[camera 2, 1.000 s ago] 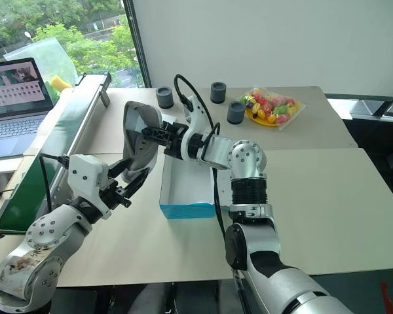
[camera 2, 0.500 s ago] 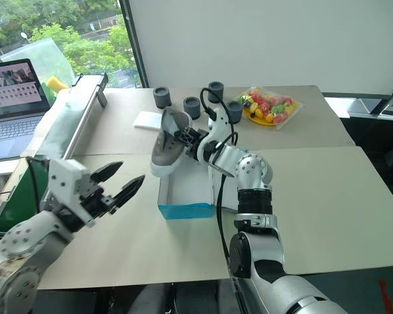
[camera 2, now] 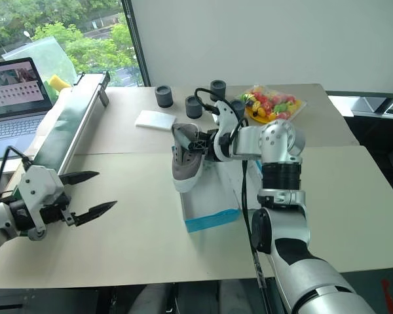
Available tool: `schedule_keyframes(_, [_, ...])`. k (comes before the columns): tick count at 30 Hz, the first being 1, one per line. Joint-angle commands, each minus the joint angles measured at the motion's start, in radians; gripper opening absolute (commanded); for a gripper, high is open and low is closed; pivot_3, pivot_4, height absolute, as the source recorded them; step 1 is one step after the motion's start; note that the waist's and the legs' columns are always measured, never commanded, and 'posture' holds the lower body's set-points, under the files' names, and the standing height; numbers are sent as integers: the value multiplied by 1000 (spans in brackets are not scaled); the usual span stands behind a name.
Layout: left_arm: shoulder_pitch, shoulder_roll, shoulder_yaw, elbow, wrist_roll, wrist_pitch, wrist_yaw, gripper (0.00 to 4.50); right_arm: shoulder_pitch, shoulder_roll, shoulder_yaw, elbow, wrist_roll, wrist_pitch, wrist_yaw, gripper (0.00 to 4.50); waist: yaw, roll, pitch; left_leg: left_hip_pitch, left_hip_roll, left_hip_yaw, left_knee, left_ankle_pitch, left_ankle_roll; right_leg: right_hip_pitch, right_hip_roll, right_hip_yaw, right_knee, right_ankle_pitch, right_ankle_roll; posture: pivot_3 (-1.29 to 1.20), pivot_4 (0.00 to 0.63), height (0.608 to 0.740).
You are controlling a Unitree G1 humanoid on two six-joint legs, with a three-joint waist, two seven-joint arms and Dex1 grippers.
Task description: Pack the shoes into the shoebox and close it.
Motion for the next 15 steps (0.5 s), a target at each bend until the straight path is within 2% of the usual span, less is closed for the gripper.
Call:
schedule_keyframes(1, [-3, -27, -30, -44, -5, -11, 15, 4422, -86, -13, -72, 26, -12, 34, 2, 829, 0, 0, 0, 0, 0, 0, 0, 0, 0, 0, 0, 0, 0, 0, 0, 0, 150, 731])
schedule_keyframes(7, [-11, -70, -64, -112, -31, 28, 59, 4422, -181, -34, -118, 74, -42, 60, 27, 829, 1, 0, 0, 0, 0, 0, 0, 0, 0, 0, 0, 0, 0, 0, 0, 0, 150, 731])
schedule_keyframes(10, [-21, -65, -75, -125, -30, 39, 69, 4422, -189, -65, -68, 66, -71, 66, 57, 829, 1, 0, 0, 0, 0, 0, 0, 0, 0, 0, 0, 0, 0, 0, 0, 0, 150, 731])
schedule_keyframes(15, [-40, -58, -76, -125, -29, 46, 72, 4422, -78, -181, 118, 17, -108, 109, 122, 829, 3, 0, 0, 0, 0, 1, 0, 0, 0, 1, 0, 0, 0, 0, 0, 0, 150, 731])
